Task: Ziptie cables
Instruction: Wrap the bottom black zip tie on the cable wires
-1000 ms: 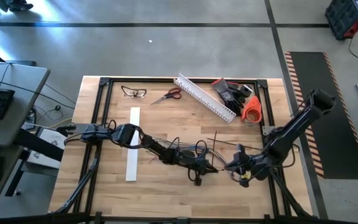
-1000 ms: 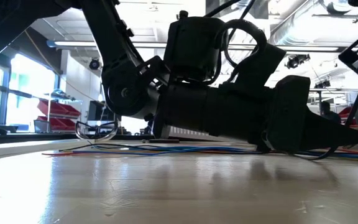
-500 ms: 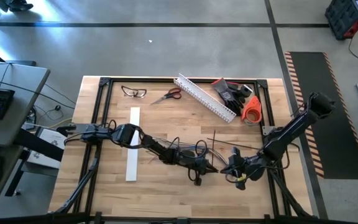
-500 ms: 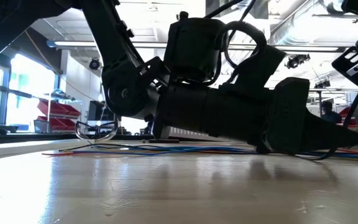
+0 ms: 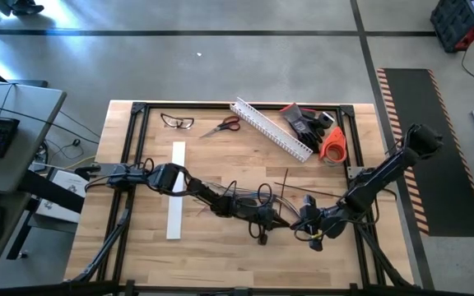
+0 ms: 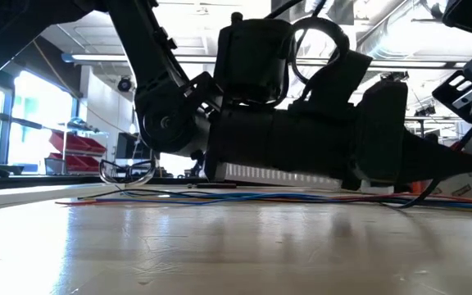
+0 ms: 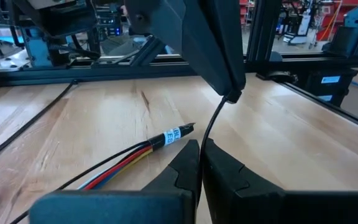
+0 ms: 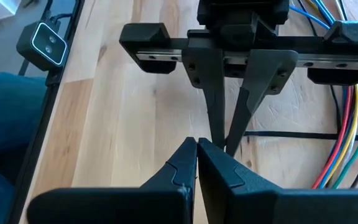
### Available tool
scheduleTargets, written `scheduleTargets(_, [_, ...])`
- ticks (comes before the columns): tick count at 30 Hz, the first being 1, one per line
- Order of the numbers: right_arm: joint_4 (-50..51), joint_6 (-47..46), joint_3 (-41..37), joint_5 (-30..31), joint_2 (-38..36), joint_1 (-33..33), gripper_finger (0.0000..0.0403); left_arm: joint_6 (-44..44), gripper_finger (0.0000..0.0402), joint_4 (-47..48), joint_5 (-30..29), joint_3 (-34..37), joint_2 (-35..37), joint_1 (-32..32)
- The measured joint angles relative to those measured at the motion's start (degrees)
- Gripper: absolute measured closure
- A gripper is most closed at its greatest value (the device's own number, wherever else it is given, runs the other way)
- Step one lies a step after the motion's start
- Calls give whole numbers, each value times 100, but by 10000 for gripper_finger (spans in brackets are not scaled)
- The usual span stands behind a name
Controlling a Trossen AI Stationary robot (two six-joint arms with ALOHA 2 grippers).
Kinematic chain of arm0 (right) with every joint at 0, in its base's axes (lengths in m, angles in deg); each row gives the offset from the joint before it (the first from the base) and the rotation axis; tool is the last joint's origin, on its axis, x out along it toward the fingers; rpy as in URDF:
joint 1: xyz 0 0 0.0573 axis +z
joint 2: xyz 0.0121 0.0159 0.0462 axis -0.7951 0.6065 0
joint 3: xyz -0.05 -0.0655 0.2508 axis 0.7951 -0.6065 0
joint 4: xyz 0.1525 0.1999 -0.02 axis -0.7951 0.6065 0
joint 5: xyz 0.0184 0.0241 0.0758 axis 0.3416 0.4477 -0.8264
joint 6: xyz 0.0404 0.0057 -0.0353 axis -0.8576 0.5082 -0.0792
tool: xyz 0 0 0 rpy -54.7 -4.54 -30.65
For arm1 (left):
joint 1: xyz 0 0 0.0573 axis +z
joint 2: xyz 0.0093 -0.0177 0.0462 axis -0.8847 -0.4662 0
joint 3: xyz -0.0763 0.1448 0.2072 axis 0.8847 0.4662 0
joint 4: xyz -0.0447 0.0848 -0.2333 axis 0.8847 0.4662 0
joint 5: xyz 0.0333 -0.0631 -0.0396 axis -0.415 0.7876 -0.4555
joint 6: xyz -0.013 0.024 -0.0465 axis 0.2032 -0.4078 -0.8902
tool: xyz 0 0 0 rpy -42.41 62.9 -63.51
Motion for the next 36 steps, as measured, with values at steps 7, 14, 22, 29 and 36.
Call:
scheduleTargets(7, [-53,85,0,65,0,-175,403,-2,401,-50,4,0,0,0])
scheduleTargets(14, [-265,456,0,81,0,-465,403,-97,401,-233,37,0,0,-40])
scheduleTargets(22, [70,202,0,1086,-174,-577,402,-135,401,-389,13,257,2,-131])
scheduleTargets(29, [674,-464,-238,1110,-169,-1445,336,-254,401,-1015,-2,678,2,-122])
scheduleTargets(36, [631,-1000,-773,956,-168,-2691,218,-203,401,-983,0,678,0,-122])
